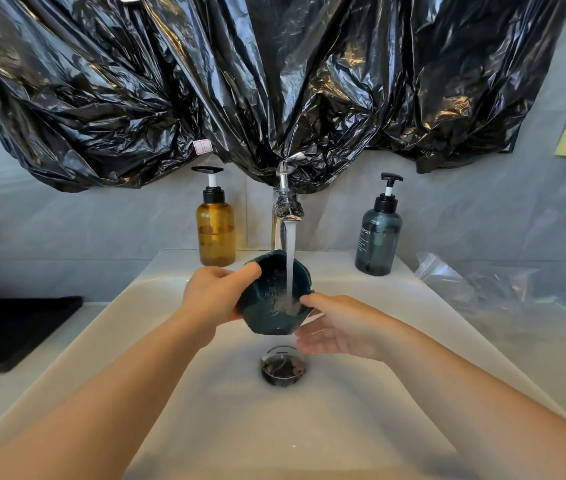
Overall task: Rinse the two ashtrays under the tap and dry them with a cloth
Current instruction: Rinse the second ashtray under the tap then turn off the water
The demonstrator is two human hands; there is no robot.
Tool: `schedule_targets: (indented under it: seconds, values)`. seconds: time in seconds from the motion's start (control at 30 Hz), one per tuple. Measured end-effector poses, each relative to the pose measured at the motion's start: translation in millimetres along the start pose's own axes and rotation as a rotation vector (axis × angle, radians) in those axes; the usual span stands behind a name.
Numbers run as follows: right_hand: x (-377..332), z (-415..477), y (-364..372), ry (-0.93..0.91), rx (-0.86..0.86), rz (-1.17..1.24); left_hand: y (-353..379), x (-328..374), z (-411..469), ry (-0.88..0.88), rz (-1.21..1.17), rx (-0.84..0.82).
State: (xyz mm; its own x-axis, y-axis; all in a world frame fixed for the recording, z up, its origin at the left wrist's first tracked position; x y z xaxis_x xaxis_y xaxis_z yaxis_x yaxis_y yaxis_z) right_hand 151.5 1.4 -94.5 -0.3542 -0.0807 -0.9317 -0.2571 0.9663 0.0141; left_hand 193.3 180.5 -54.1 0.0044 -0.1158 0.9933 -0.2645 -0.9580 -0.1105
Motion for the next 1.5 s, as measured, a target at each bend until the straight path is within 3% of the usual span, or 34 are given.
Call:
schedule_targets:
  seconds: [0.1,0.23,0.4,0.47,0.6,0.77,1.03,1.17,1.27,1.37,1.5]
  values:
    - [-9.8,-1.4,5.3,-0.097,-0.033,-0.051,-3.6,5.1,-2.0,0.049,0.076,0.033]
    - [-9.7,-1.6,13.7,-0.146,-0.095,0.073,-5.1,8.2,-1.5,0.069,0.16,0.073]
    - [-10.4,-1.5,9.0,-0.179,-0.055,0.263,15.1,5.9,-5.1,-0.041,-0.024,-0.219]
    - [-7.5,-1.7,9.8,-0.15,-0.067,0.272,16.1,2.5,-3.2,-0.037,0.005,-0.179]
    - [-3.4,-0.3,7.9,-0.055,-0.067,0.071,5.9,4.6,-0.9,0.039,0.096,-0.035]
    - [-8.2,-0.9,13.9,-0.12,-0.107,0.094,-2.2,5.2,-0.6,0.064,0.204,0.043]
    - [-6.1,-3.0,12.9,-0.147,-0.082,0.325,12.0,-0.4,-1.7,-0.062,0.016,-0.152]
    - [-4.3,-5.3,8.9,-0.042,-0.052,0.061,4.2,0.5,0.9,0.024,0.058,-0.034]
    - [-10.2,-5.5,5.9,-0.096,-0.015,0.009,-1.4,5.8,-0.9,0.1,0.206,0.043]
    - [-9.3,-7.1,13.5,-0.108,-0.089,0.0,2.6,3.7,-1.5,0.069,0.209,-0.003]
    - [-8.3,-5.6,12.1,-0.107,-0.072,0.097,8.5,-1.7,-0.4,-0.073,-0.01,-0.136]
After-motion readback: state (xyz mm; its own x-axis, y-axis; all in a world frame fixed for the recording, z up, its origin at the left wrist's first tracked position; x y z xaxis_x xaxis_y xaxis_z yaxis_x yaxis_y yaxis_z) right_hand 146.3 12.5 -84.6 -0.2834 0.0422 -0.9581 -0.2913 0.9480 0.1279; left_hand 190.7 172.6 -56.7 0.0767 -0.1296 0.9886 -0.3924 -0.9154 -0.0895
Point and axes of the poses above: each hand's wrist, its own z-axis towards the middle knuckle, its own y-axis out of the palm, x = y × z, the point moved 6 cm from there along z, towards the middle knuckle, and after that the axes turned 14 degrees about -x, right-handed, at the moved point
